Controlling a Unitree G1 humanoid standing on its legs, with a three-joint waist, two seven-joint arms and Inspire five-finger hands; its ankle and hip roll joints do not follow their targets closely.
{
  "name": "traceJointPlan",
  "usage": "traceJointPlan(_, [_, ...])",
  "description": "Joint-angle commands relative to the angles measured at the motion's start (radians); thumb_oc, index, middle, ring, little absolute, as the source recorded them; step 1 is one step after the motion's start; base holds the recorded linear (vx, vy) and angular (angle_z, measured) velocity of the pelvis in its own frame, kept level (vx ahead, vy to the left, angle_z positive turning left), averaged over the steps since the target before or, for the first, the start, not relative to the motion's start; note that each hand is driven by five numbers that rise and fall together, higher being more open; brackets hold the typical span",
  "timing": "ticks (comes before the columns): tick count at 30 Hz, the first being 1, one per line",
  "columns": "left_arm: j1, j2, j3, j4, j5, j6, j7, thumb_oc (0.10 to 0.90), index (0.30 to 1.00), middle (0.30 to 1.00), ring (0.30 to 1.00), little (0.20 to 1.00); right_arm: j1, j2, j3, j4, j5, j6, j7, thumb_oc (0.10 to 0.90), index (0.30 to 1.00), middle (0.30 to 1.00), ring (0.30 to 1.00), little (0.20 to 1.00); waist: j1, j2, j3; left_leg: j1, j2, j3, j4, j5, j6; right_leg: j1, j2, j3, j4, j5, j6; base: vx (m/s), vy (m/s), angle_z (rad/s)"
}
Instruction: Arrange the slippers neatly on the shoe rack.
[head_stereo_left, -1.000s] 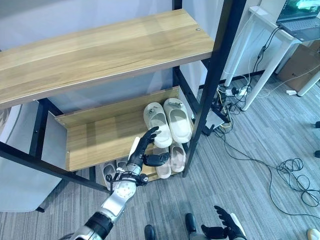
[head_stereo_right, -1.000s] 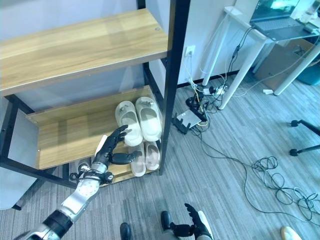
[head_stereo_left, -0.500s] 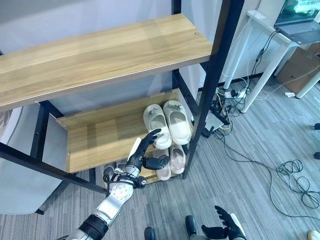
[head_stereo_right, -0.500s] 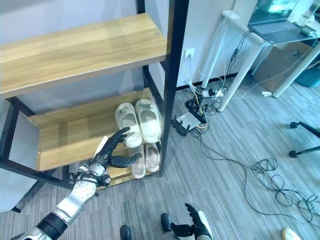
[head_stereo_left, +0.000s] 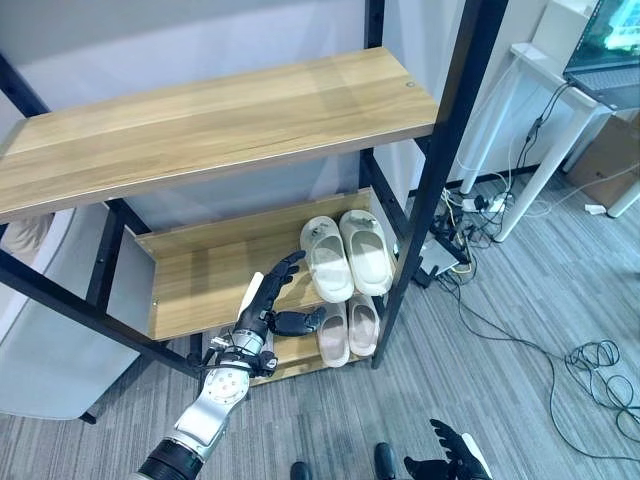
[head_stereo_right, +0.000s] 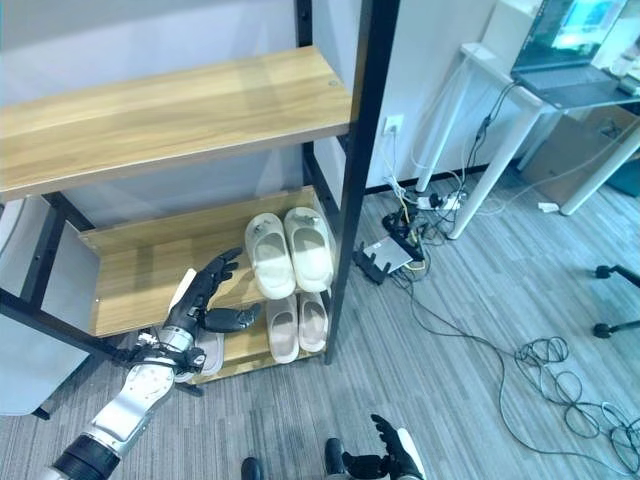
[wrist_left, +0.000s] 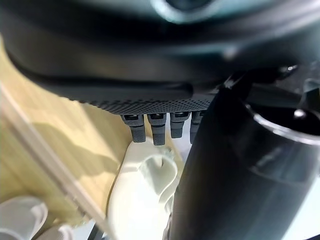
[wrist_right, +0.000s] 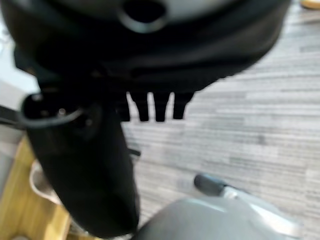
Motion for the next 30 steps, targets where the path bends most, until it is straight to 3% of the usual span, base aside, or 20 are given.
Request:
traceJointPlan(1, [0.016, 0.073, 0.090, -0.137, -0.042, -0.094, -0.050, 0.800, 0.900, 0.900, 0.900, 0.900, 0.001, 0.020, -0.007, 0.028, 0.021, -0.017, -0.005, 0.800, 0.900, 0.900, 0.900, 0.900, 0.030, -0.044, -0.082, -0.004, -0.037, -0.019, 0.002, -0.054, -0.018, 0.043, 0.007, -0.058, 0.007, -0.096, 0.037, 0.00, -0.012, 0.11])
traceJointPlan(10, [0.280, 0.154, 0.205, -0.177, -0.140, -0.081, -0.165, 0.800, 0.900, 0.900, 0.900, 0.900, -0.027, 0.010, -0.014, 0.122, 0.009, -0.009, 0.012, 0.800, 0.900, 0.900, 0.900, 0.900, 0.079, -0.047, -0.102, 0.027, -0.035, -0.063, 0.002, -0.052, -0.022, 0.100, 0.013, -0.106, 0.007, -0.113, 0.025, 0.00, -0.009, 0.18])
traceJointPlan(14, [0.335, 0.155, 0.217, -0.106, -0.135, -0.068, -0.196, 0.800, 0.900, 0.900, 0.900, 0.900, -0.022, 0.004, -0.019, 0.140, 0.009, -0.011, 0.014, 0.800, 0.900, 0.900, 0.900, 0.900, 0.091, -0.049, -0.103, 0.025, -0.035, -0.089, 0.002, -0.046, -0.024, 0.108, 0.012, -0.131, 0.007, -0.116, 0.022, -0.03, -0.018, 0.22])
traceJointPlan(15, [0.337, 0.135, 0.212, 0.017, -0.137, -0.054, -0.200, 0.800, 0.900, 0.900, 0.900, 0.900, -0.030, 0.004, -0.020, 0.155, 0.011, -0.007, 0.018, 0.800, 0.900, 0.900, 0.900, 0.900, 0.092, -0.049, -0.104, 0.022, -0.034, -0.096, 0.002, -0.043, -0.025, 0.107, 0.013, -0.136, 0.007, -0.117, 0.021, -0.03, -0.020, 0.24])
traceJointPlan(16, [0.333, 0.134, 0.210, 0.021, -0.136, -0.057, -0.200, 0.800, 0.900, 0.900, 0.900, 0.900, -0.030, 0.003, -0.020, 0.155, 0.012, -0.007, 0.019, 0.800, 0.900, 0.900, 0.900, 0.900, 0.091, -0.048, -0.104, 0.021, -0.034, -0.097, 0.002, -0.043, -0.025, 0.107, 0.013, -0.137, 0.007, -0.117, 0.021, -0.03, -0.012, 0.15])
traceJointPlan(17, [0.319, 0.105, 0.205, 0.176, -0.076, -0.043, -0.169, 0.800, 0.900, 0.900, 0.900, 0.900, -0.039, 0.006, -0.026, 0.172, 0.025, -0.007, 0.021, 0.800, 0.900, 0.900, 0.900, 0.900, 0.088, -0.049, -0.103, 0.019, -0.034, -0.100, 0.002, -0.039, -0.025, 0.105, 0.013, -0.138, 0.007, -0.115, 0.019, -0.01, 0.000, 0.11])
traceJointPlan(18, [0.315, 0.103, 0.203, 0.180, -0.075, -0.045, -0.168, 0.800, 0.900, 0.900, 0.900, 0.900, -0.040, 0.005, -0.027, 0.173, 0.025, -0.007, 0.021, 0.800, 0.900, 0.900, 0.900, 0.900, 0.088, -0.048, -0.102, 0.019, -0.034, -0.100, 0.002, -0.039, -0.025, 0.105, 0.013, -0.138, 0.007, -0.115, 0.019, -0.03, 0.015, 0.02])
traceJointPlan(20, [0.281, 0.048, 0.205, 0.398, 0.007, -0.022, -0.120, 0.800, 0.900, 0.900, 0.900, 0.900, -0.046, 0.001, -0.040, 0.181, 0.038, -0.009, 0.021, 0.800, 0.900, 0.900, 0.900, 0.900, 0.080, -0.046, -0.101, 0.015, -0.034, -0.099, 0.002, -0.035, -0.024, 0.101, 0.013, -0.140, 0.007, -0.114, 0.019, -0.01, 0.015, -0.01])
traceJointPlan(22, [0.263, 0.029, 0.209, 0.464, 0.016, -0.019, -0.107, 0.800, 0.900, 0.900, 0.900, 0.900, -0.046, -0.003, -0.046, 0.181, 0.039, -0.009, 0.022, 0.800, 0.900, 0.900, 0.900, 0.900, 0.076, -0.045, -0.099, 0.015, -0.034, -0.098, 0.002, -0.034, -0.024, 0.100, 0.012, -0.139, 0.007, -0.113, 0.019, 0.00, 0.000, 0.00])
traceJointPlan(27, [0.140, -0.043, 0.279, 0.930, 0.072, 0.018, -0.011, 0.800, 0.900, 0.900, 0.900, 0.900, -0.063, 0.027, -0.076, 0.297, 0.092, -0.010, 0.029, 0.800, 0.900, 0.900, 0.900, 0.900, 0.054, -0.051, -0.100, 0.018, -0.034, -0.083, 0.002, -0.037, -0.024, 0.095, 0.011, -0.127, 0.007, -0.111, 0.016, 0.00, 0.003, -0.01])
traceJointPlan(30, [0.124, -0.065, 0.300, 1.085, 0.107, 0.057, -0.020, 0.800, 0.900, 0.900, 0.900, 0.900, -0.066, 0.031, -0.085, 0.345, 0.114, 0.001, 0.051, 0.800, 0.900, 0.900, 0.900, 0.900, 0.044, -0.054, -0.102, 0.020, -0.032, -0.070, 0.002, -0.042, -0.024, 0.088, 0.010, -0.116, 0.007, -0.109, 0.019, 0.01, 0.013, -0.08])
